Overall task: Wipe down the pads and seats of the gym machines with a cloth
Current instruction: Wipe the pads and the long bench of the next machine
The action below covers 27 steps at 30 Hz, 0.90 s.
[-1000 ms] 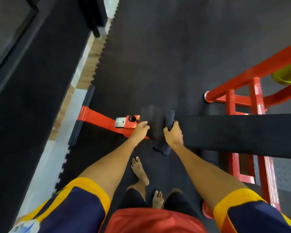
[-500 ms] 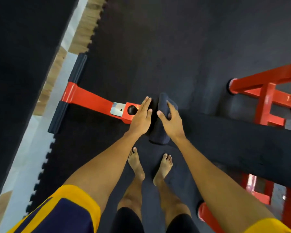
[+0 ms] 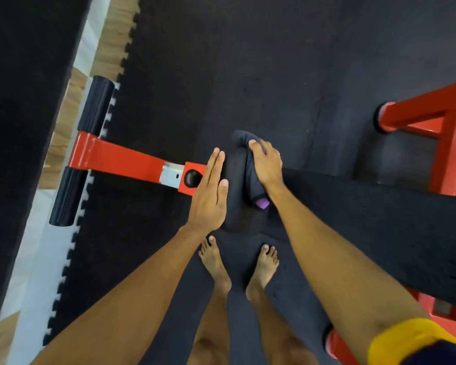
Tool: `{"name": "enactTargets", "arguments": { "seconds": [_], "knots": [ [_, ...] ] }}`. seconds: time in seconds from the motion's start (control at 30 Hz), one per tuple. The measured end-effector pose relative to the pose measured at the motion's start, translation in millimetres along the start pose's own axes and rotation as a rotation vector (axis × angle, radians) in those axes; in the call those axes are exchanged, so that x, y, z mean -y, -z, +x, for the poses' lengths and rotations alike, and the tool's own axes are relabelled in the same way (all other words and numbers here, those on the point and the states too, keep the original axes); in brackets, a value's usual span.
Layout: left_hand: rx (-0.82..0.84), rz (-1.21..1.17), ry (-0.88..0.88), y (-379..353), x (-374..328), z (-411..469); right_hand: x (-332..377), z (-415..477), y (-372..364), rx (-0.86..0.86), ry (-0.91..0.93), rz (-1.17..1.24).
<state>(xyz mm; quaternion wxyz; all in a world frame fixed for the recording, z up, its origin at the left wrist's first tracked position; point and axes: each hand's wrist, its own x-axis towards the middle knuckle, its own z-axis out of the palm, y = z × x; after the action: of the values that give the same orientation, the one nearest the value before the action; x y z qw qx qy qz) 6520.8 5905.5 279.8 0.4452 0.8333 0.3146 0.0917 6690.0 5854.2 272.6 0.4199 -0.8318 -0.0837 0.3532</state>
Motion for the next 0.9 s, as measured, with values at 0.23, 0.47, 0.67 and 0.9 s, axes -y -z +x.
{"name": "enactTargets", "arguments": {
  "seconds": [0.23,0.47,0.67,0.9],
  "knots": [
    [0.008,-0.001,0.086,0.0,-4.8,-2.8,-6.7,-26.0,-9.9,0.034,0.615,-0.125],
    [-0.002,0.009,0.007,2.0,-2.7,-0.6,5.8,-5.5,-9.8,-0.011,0.098,0.053],
    [0.018,0.0,0.043,6.0,-8.2,4.9,13.9,-39.5,-23.8,-0.155,0.55,-0.036],
    [0.008,0.127,0.032,10.8,-15.6,21.9,-24.8,7.9,0.6,-0.035,0.092,-0.052]
  ]
}}
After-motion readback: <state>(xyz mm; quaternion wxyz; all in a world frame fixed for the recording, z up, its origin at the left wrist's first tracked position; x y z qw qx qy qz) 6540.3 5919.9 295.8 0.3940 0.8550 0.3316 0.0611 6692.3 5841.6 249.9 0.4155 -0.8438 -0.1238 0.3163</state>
